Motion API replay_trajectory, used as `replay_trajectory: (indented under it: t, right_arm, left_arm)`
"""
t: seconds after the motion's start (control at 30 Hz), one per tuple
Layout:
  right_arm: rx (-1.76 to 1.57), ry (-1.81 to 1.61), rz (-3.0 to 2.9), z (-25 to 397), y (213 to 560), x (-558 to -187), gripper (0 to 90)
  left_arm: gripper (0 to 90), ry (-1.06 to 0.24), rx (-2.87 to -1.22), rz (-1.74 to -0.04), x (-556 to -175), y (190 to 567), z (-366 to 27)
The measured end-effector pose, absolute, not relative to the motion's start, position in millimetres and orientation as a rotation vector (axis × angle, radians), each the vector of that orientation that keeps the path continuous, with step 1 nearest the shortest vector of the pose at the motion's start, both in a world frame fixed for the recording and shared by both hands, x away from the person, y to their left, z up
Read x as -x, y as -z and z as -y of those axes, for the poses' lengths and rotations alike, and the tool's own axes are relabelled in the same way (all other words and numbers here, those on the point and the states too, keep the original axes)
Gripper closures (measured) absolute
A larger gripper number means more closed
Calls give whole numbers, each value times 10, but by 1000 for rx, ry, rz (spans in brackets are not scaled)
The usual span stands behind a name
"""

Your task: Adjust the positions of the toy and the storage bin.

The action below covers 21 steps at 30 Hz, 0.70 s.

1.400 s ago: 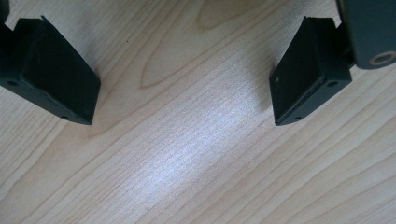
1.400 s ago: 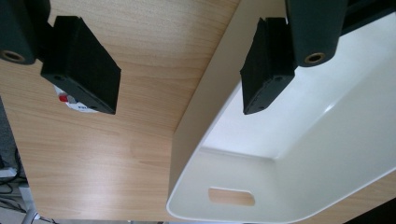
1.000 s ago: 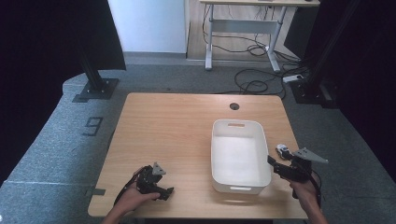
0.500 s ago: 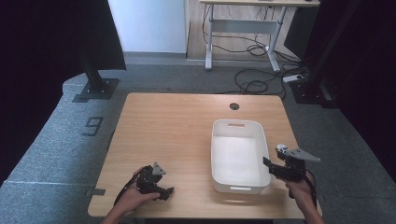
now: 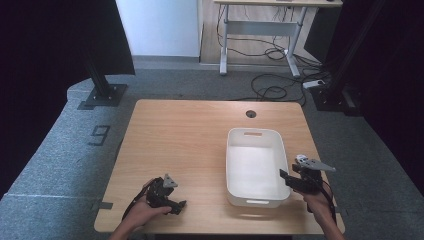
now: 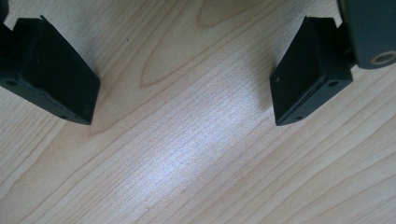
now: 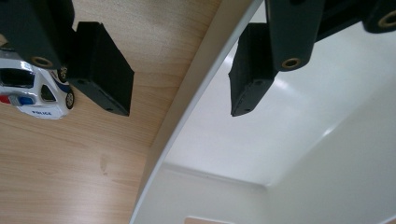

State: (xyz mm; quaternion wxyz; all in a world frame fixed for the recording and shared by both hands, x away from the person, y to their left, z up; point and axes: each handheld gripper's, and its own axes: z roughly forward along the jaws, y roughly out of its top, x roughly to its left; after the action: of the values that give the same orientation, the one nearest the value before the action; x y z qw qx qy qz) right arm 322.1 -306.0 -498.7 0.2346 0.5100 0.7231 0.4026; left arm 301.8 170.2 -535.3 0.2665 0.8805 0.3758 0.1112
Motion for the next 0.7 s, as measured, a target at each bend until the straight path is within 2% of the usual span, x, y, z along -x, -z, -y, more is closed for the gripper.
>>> replay_trajectory:
  t: [0.7]
  right_arm:
    - [-1530, -1162, -2010, 2996, 5022, -3244, 596]
  left_arm:
    - [86, -301, -2376, -1015, -3016, 5354, -1700]
